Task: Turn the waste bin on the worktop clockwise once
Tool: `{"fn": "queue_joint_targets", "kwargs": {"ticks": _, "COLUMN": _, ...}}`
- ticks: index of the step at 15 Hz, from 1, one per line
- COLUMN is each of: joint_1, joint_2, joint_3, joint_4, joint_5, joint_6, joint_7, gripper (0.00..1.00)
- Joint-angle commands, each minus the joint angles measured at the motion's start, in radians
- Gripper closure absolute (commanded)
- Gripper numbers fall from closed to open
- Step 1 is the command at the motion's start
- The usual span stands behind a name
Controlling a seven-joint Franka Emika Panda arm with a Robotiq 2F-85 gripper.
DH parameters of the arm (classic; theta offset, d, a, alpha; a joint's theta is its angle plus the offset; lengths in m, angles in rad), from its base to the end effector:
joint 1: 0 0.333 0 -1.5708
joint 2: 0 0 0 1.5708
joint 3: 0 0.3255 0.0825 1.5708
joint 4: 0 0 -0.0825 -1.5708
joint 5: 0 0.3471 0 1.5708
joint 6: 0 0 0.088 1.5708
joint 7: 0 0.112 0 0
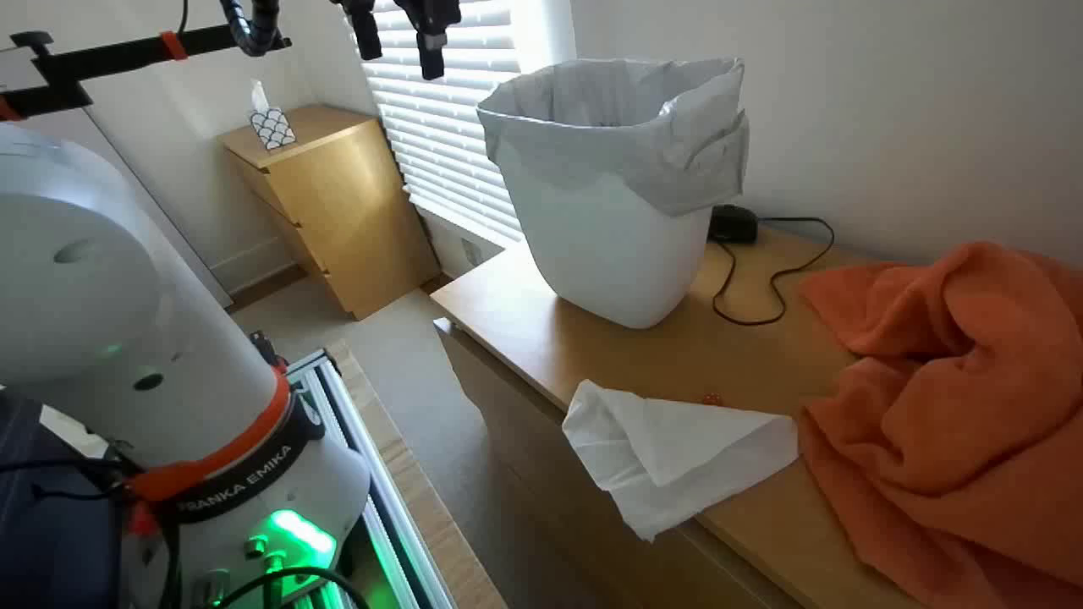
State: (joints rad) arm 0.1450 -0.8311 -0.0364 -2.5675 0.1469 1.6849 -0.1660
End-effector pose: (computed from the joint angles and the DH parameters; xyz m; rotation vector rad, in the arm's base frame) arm 0.2505 0.0401 0.5224 -2.9409 -0.3944 0.0715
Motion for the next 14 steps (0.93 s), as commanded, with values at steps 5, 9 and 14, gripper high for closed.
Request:
{"fn": "queue_joint_targets", "kwargs": {"ticks": 5, "joint_1": -0.014, "joint_2": 0.001, "joint_3": 0.01, "joint_4": 0.003, "joint_5": 0.007, "joint_6": -0.004, "joint_7": -0.008, "gripper": 0.0}}
{"fn": "queue_joint_targets", "kwargs": {"ticks": 9, "joint_1": -0.094, "joint_2": -0.015, "joint_3": 0.012, "joint_4": 0.006, "joint_5": -0.13, "joint_6": 0.067, "joint_7": 0.01, "gripper": 0.0}}
{"fn": "queue_joint_targets", "kwargs": {"ticks": 14, "joint_1": -0.218, "joint_2": 0.009, "joint_3": -0.047, "joint_4": 0.037, "joint_5": -0.229, "joint_6": 0.217, "joint_7": 0.065, "gripper": 0.0}}
